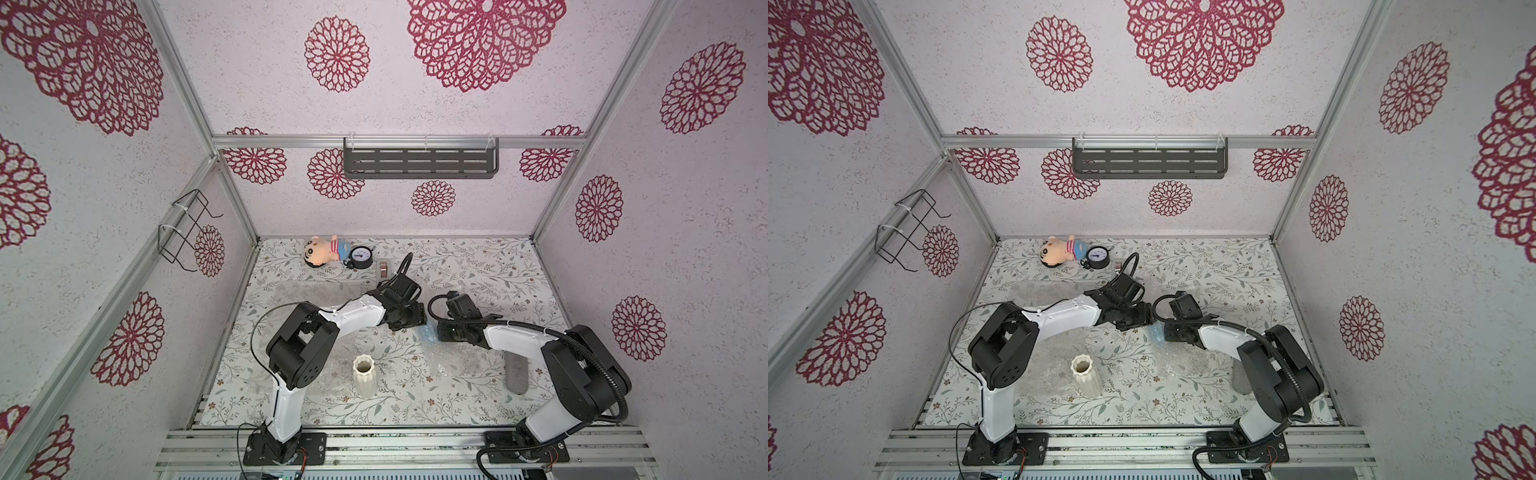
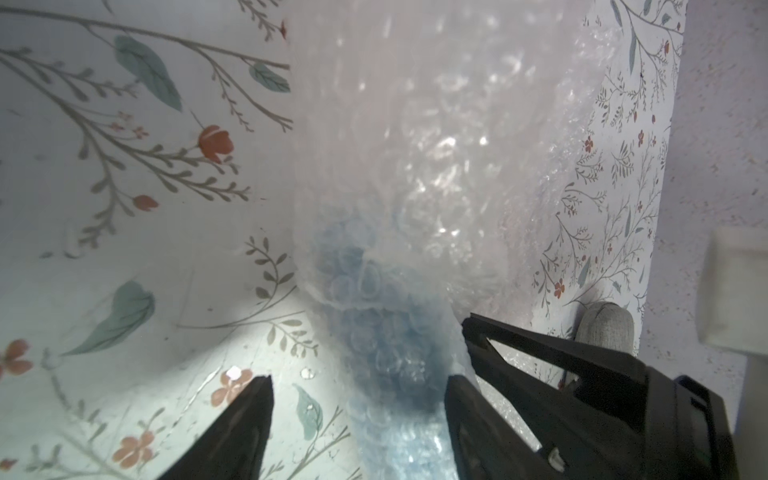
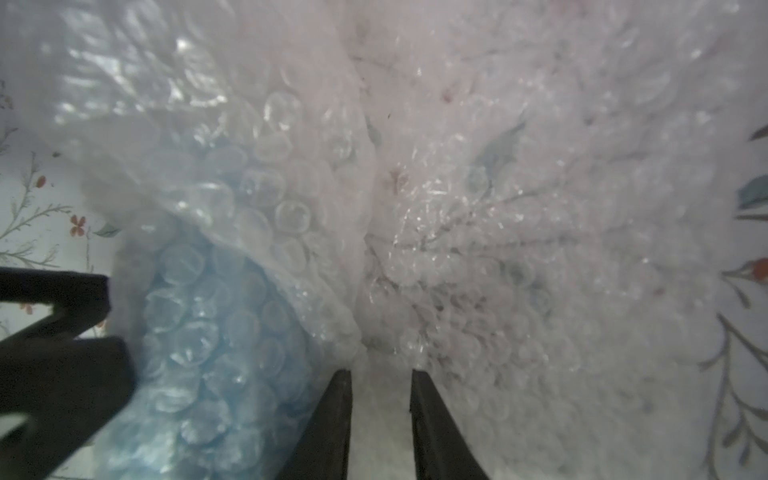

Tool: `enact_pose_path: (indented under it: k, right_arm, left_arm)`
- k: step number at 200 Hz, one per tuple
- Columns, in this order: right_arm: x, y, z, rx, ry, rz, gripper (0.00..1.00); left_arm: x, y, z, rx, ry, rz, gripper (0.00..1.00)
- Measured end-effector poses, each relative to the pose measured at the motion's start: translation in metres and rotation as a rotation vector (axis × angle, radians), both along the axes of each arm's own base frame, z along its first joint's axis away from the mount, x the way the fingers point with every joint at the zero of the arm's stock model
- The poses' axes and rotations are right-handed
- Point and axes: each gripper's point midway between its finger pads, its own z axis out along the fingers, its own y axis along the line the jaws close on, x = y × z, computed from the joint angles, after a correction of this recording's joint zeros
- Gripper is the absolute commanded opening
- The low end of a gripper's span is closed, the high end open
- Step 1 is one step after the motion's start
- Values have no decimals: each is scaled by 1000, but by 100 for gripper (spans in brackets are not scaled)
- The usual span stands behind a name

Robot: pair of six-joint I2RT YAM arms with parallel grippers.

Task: Wrap vases in bubble wrap
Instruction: Wrap the vase in bubble wrap.

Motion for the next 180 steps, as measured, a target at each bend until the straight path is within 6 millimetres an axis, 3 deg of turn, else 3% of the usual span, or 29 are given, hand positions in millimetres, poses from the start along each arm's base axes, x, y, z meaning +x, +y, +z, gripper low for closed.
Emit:
enact_pose_path:
  k: [28,54,73,94,136,180]
  right_arm:
    - [-4,-5,9,-11,-4,-8,47]
    - [-7,-7,38,2,-40,4,47]
    - [-2,3,60,47,-64,25,46]
    - [0,15,71,86,-71,53,44]
    - [-4,28,63,97,-24,94,37]
    - [-11,24,43,71,22,94,26]
  left_arm:
    - [1,0,-2,3,-7,1,70]
    - [2,0,-2,7,-12,-1,69]
    - [2,0,-1,7,-14,-2,69]
    - [2,0,-2,10,-17,-3,69]
    - [3,0,-2,10,-19,-3,69]
    - [3,0,-2,11,-20,-3,69]
